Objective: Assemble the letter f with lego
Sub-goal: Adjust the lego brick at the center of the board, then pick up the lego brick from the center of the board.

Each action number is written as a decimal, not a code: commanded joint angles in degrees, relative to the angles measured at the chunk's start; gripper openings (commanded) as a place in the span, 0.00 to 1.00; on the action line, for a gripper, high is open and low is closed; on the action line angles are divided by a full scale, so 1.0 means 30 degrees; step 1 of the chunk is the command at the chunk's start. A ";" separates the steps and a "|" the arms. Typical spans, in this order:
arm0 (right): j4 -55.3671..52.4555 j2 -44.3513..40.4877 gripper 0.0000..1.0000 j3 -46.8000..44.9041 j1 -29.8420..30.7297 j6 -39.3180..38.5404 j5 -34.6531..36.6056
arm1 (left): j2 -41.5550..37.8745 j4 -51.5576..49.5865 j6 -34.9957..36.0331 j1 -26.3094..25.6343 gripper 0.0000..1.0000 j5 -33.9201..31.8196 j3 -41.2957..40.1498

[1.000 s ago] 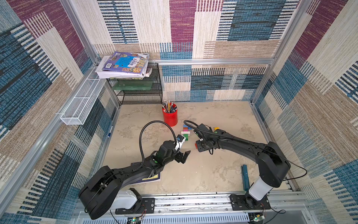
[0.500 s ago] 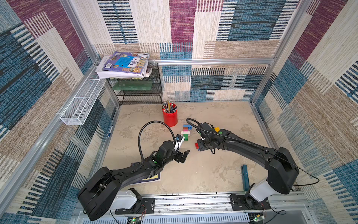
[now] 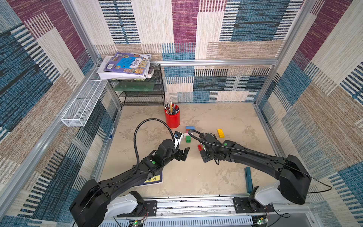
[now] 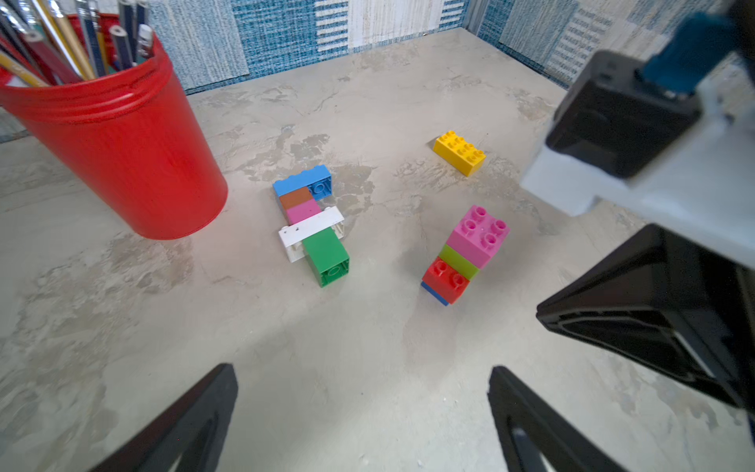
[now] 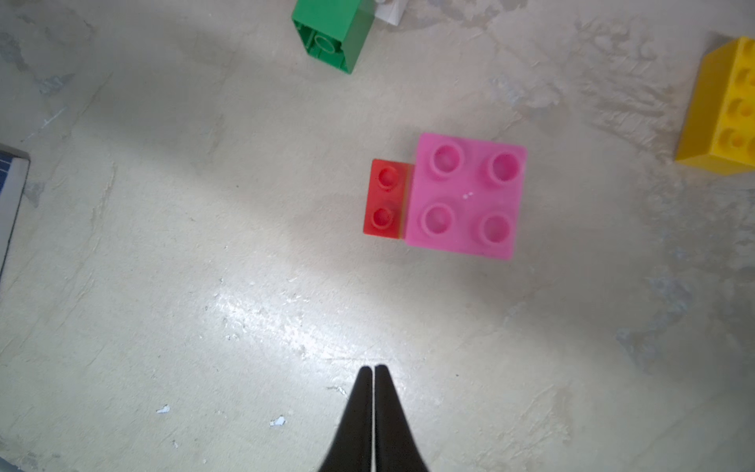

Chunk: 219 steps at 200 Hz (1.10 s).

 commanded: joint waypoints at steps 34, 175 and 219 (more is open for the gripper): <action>0.1972 0.1596 0.08 0.0124 0.0266 0.0057 0.0960 | -0.2758 -0.3110 -0.0778 0.0052 0.99 -0.2634 -0.0214; 0.1509 0.5049 0.08 0.2778 0.0119 -0.0598 0.2590 | -0.5216 -0.3455 -0.0689 0.0111 0.99 -0.3695 -0.1581; 0.1509 0.5662 0.08 0.3542 0.0088 -0.0681 0.2612 | -0.5245 -0.3411 -0.0671 0.0111 0.99 -0.3599 -0.1655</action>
